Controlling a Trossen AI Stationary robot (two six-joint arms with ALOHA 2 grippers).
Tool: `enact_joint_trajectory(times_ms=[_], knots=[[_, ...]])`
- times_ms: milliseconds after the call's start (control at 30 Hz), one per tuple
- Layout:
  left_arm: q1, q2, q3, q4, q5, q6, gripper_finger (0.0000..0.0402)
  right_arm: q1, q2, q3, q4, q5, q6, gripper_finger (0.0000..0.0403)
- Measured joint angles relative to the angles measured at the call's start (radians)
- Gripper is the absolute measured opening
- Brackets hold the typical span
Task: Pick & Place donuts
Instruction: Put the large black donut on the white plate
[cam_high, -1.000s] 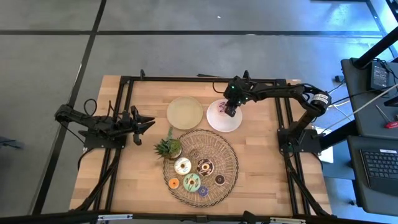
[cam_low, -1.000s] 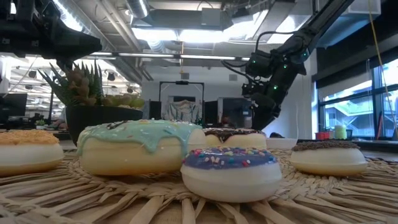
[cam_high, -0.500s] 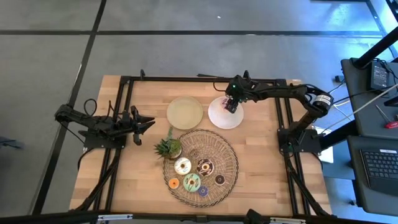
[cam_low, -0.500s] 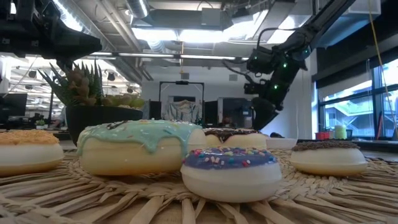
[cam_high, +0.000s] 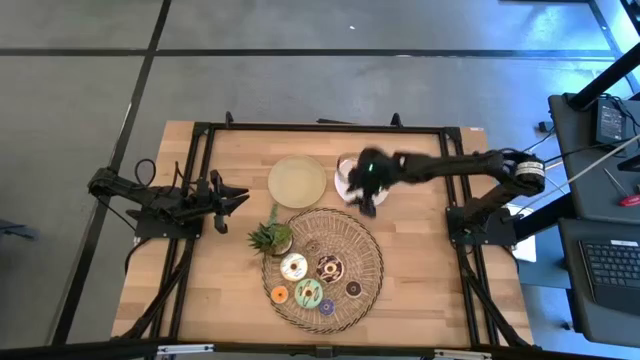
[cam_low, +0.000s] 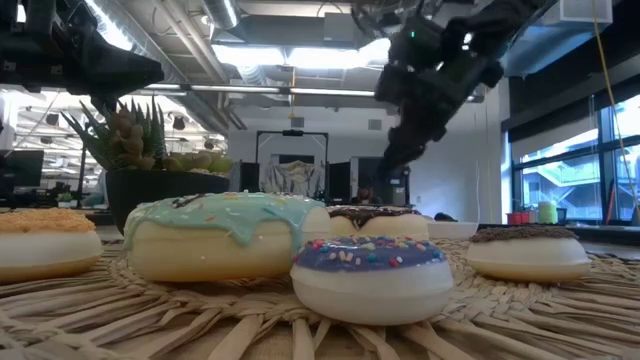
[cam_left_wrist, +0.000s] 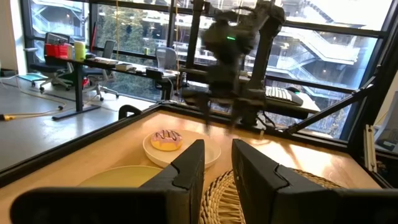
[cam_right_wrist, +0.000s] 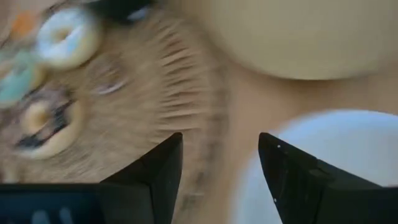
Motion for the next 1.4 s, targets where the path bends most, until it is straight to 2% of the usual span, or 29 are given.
enact_joint_trajectory(times_ms=[167,267,500,733,900,1133,1267,1400], knots=[[0.0,0.0,0.0,0.0,0.002,-0.002,0.0079,0.23,0.026,-0.001,0.072,0.166,0.013,0.0211],[0.0,0.0,0.0,0.0,0.003,-0.002,0.0077,0.33,0.043,-0.001,0.126,0.252,0.059,0.0211],[0.0,0.0,0.0,-0.003,0.004,-0.002,0.0075,0.451,0.11,-0.001,0.236,0.278,0.192,0.0211],[0.0,0.0,0.0,-0.036,0.004,-0.025,0.0076,0.518,0.221,0.0,0.389,0.28,0.216,0.0211],[0.0,0.0,0.0,-0.037,0.005,-0.028,0.0075,0.525,0.282,0.0,0.405,0.376,0.24,0.0211],[0.0,0.0,0.0,-0.037,0.004,-0.028,0.0074,0.525,0.319,0.001,0.405,0.386,0.326,0.0208],[0.0,0.0,0.0,-0.037,0.004,-0.027,0.0074,0.525,0.319,0.001,0.401,0.371,0.347,0.018],[0.0,0.0,0.0,-0.037,0.004,-0.027,0.0071,0.525,0.317,0.001,0.4,0.356,0.35,0.0126]])
